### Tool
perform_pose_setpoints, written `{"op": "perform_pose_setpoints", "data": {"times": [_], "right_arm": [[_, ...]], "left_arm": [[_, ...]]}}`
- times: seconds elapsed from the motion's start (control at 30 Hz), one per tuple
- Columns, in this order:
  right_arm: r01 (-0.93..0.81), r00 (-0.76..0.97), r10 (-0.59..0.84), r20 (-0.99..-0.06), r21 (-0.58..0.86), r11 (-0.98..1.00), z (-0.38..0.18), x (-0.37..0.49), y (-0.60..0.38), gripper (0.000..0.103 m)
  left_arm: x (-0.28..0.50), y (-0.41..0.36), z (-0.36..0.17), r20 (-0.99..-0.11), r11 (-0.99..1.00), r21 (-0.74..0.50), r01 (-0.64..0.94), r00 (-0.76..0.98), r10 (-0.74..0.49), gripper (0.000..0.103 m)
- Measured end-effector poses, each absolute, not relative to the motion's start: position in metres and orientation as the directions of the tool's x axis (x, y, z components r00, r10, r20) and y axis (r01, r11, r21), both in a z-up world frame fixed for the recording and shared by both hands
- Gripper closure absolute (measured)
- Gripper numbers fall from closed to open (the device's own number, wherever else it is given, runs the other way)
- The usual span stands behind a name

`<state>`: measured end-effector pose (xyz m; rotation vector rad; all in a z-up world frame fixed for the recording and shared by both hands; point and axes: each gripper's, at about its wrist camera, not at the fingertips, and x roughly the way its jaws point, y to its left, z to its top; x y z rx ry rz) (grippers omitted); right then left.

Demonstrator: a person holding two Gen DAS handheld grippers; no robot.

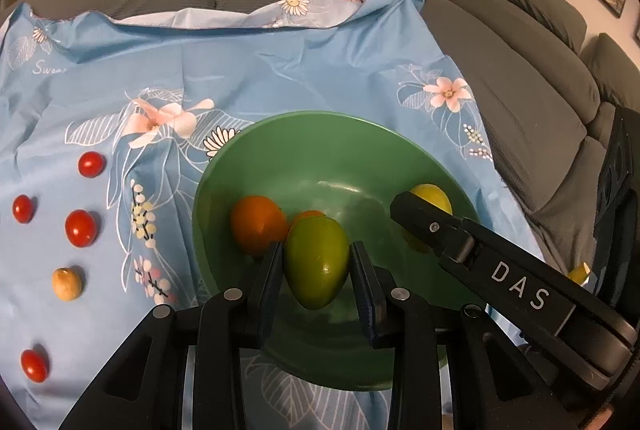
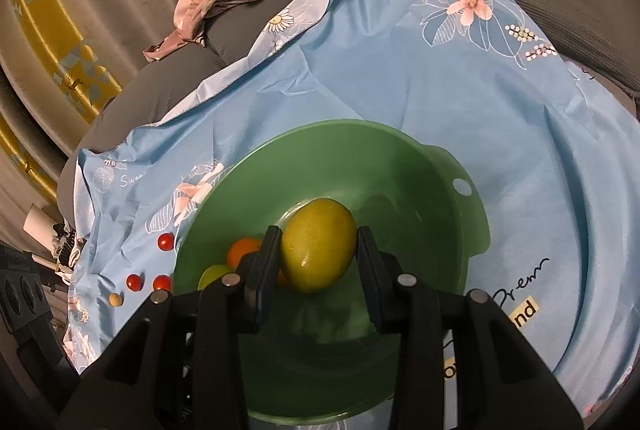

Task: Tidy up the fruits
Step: 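Open both grippers to release the fruits into the bowl and withdraw, then grasp the small yellow fruit with the left gripper while the right grasps the tan round fruit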

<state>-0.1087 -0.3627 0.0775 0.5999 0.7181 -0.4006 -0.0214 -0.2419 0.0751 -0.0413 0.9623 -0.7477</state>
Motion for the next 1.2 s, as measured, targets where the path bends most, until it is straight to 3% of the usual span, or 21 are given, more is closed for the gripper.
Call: {"op": "perform_pose_setpoints", "data": {"times": [0.27, 0.4, 0.63, 0.87, 1.2], "right_arm": [[0.529, 0.695, -0.138, -0.705, 0.373, 0.762, 0.079, -0.110, -0.362, 0.062], [0.513, 0.718, -0.133, -0.684, 0.391, 0.764, 0.086, -0.110, -0.359, 0.045], [0.446, 0.750, -0.104, -0.653, 0.384, 0.809, 0.098, -0.101, -0.336, 0.045], [0.349, 0.761, -0.045, -0.647, 0.350, 0.869, 0.105, -0.082, -0.298, 0.043], [0.171, 0.732, 0.093, -0.675, 0.315, 0.934, 0.095, -0.047, -0.238, 0.042]], "left_arm": [[-0.022, -0.236, 0.081, -0.702, 0.735, -0.366, 0.571, 0.348, -0.621, 0.070], [-0.021, -0.221, 0.094, -0.690, 0.735, -0.375, 0.565, 0.359, -0.628, 0.064], [-0.004, -0.154, 0.115, -0.682, 0.790, -0.388, 0.476, 0.428, -0.593, 0.059], [0.022, -0.073, 0.118, -0.693, 0.899, -0.325, 0.293, 0.574, -0.437, 0.050], [0.044, -0.009, 0.091, -0.723, 0.927, -0.341, 0.157, 0.586, -0.365, 0.050]]}}
